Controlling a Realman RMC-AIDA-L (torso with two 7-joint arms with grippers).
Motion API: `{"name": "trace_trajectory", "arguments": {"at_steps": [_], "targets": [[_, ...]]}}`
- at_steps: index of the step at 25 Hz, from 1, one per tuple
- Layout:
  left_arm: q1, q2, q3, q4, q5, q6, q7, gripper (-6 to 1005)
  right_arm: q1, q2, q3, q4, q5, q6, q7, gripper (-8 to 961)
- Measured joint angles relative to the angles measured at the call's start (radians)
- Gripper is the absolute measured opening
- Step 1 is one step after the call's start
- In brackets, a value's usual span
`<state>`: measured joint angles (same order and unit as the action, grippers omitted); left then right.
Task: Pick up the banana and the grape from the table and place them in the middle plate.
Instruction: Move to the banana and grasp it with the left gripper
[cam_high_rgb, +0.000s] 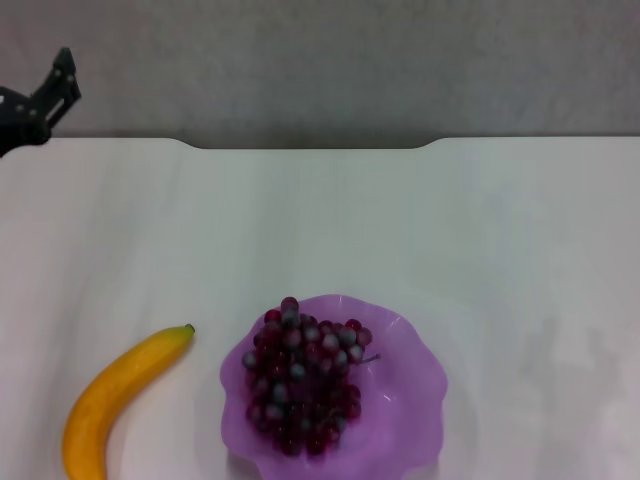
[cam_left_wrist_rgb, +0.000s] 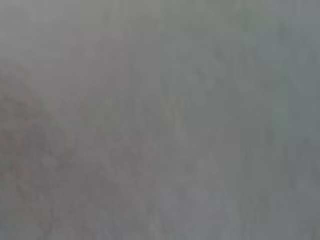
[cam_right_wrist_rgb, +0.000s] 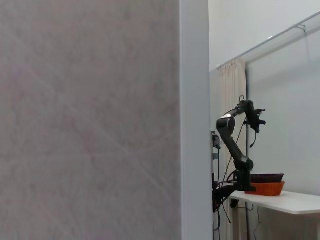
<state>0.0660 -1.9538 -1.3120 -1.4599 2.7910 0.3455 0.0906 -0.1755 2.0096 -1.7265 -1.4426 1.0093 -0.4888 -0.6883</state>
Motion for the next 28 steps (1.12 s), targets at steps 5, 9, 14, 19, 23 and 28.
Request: {"name": "trace_trajectory", "arguments": {"at_steps": [5,9,14,19,23,28], "targets": [[0.004,-0.015,-0.047,-0.107,0.022,-0.276,0.152,880,-0.002,0.000,-0.002,-0.003,0.000,0.006,0.000,528],[-0.016,-0.033,-0.070,-0.155,0.018,-0.470,0.292,880,-0.001,-0.001,-0.001,-0.006,-0.001,0.024,0.000,528],[-0.033,-0.071,-0.116,-0.210,0.017,-0.698,0.479,880,0.000,-0.002,-0.001,-0.009,0.000,0.028,-0.001,528],[-0.070,-0.072,-0.125,-0.226,0.017,-0.867,0.558,879,0.001,-0.002,-0.001,-0.011,0.000,0.028,0.000,528],[-0.127,-0.073,-0.138,-0.209,0.019,-1.016,0.578,879,0.003,-0.002,-0.003,-0.012,0.000,0.029,0.001,528],[-0.188,-0.073,-0.151,-0.166,0.027,-1.135,0.584,879,0.006,-0.002,-0.003,-0.013,0.000,0.046,0.004,529]]}}
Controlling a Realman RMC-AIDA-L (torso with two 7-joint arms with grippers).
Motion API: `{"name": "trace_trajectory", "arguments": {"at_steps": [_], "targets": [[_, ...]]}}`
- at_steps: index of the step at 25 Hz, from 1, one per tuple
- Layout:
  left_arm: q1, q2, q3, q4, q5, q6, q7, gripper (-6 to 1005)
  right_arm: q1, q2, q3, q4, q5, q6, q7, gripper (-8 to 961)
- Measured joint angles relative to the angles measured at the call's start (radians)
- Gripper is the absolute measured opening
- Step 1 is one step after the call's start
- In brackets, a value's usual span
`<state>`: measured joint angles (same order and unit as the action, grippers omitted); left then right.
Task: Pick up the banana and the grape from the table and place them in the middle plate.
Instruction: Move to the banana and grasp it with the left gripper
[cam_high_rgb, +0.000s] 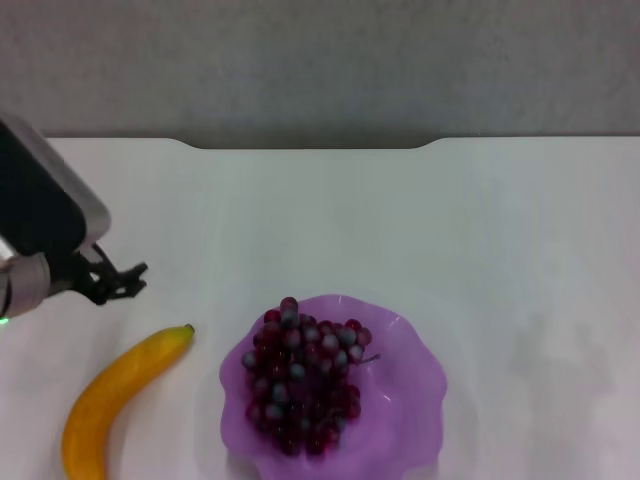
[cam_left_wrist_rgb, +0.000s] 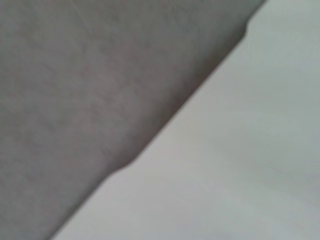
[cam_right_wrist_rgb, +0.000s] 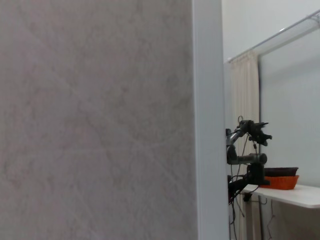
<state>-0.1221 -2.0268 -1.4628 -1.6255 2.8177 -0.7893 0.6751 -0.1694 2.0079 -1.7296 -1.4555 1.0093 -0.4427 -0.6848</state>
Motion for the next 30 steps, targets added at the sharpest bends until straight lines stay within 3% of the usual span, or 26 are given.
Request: {"name": "trace_trajectory", "arguments": {"at_steps": [9,16,30], "targets": [[-0.129,0.001,-0.034,0.141,0.002,-0.195,0.011,879,0.003,0.000,0.000,-0.002,0.000,0.006,0.004,529],[-0.192,-0.001,-0.054,0.221,0.001,-0.292,0.011,880,0.005,0.000,-0.001,-0.002,0.000,0.006,0.004,529],[-0.241,-0.004,-0.049,0.296,-0.010,-0.338,-0.034,879,0.008,0.000,-0.007,-0.002,0.000,0.006,0.004,528]]}}
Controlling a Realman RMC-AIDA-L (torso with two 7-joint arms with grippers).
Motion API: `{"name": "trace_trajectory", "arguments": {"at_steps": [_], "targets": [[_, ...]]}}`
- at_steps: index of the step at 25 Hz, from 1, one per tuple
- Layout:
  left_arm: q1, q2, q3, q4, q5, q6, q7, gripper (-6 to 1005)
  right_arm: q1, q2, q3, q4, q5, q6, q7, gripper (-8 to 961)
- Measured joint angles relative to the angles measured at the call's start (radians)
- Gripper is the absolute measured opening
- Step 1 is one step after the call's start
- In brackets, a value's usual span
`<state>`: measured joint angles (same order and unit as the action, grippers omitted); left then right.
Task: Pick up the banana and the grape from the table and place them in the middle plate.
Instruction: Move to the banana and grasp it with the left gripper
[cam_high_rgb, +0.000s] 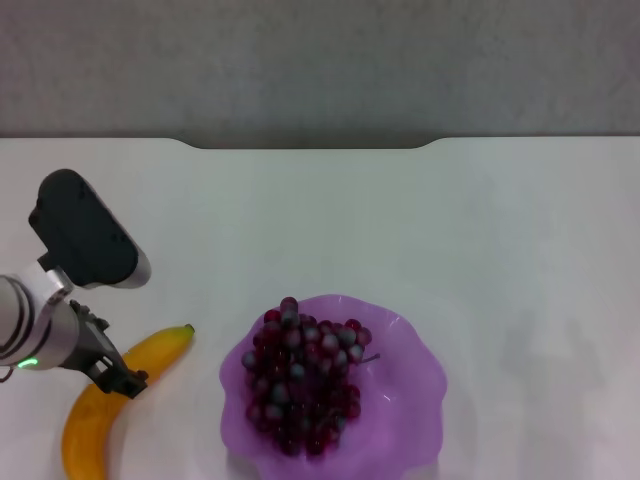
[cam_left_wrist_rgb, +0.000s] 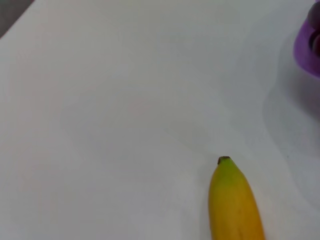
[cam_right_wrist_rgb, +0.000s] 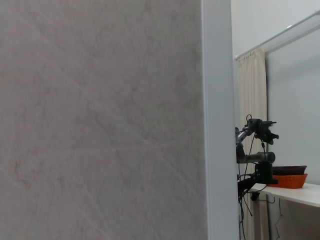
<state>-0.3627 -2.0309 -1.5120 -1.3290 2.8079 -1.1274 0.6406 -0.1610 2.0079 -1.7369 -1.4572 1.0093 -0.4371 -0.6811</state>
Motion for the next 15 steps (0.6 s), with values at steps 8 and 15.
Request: {"name": "trace_trajectory", "arguments": {"at_steps": [8,15], "targets": [[-0.047,0.000,-0.005,0.079,0.004,-0.008,-0.054,880,0.003,0.000,-0.002,0.000,0.000,0.000,0.000,528],[-0.080,0.003,-0.011,0.144,0.009,0.009,-0.103,879,0.008,0.000,-0.003,-0.001,0.000,0.001,0.000,529]]}}
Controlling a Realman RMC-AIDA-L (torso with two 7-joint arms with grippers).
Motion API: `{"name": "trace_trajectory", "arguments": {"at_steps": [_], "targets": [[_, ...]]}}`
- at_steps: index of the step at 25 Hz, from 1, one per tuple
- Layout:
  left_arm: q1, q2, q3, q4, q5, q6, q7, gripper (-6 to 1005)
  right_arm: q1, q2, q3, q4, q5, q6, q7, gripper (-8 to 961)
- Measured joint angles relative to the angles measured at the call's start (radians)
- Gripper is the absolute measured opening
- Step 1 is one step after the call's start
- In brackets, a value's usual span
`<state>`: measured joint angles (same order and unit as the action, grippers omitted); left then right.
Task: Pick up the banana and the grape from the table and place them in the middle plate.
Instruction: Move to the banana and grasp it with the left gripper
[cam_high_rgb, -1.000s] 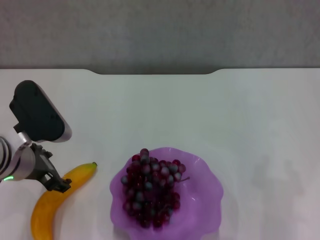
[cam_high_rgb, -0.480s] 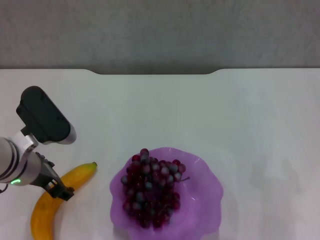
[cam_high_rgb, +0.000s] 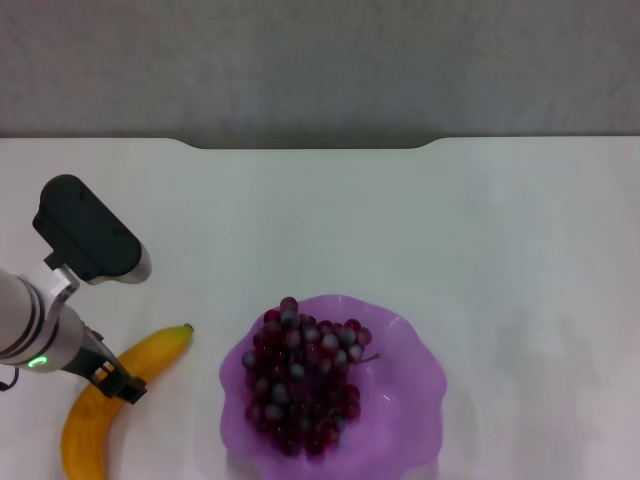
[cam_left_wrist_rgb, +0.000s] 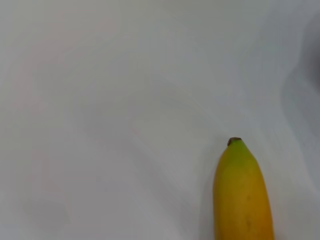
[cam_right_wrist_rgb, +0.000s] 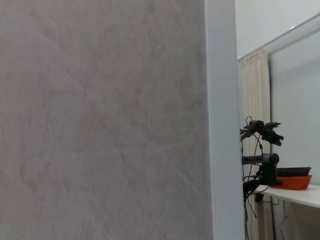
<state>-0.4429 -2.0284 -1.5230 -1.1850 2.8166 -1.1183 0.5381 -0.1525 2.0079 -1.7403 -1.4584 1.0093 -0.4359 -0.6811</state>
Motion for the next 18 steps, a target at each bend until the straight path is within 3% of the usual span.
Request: {"name": "trace_trajectory", "arguments": {"at_steps": [18], "targets": [[-0.091,0.000,-0.048,0.186,0.041,0.039,-0.039,879,0.010,-0.002,-0.001,0.005,0.000,0.014,0.000,528]]}}
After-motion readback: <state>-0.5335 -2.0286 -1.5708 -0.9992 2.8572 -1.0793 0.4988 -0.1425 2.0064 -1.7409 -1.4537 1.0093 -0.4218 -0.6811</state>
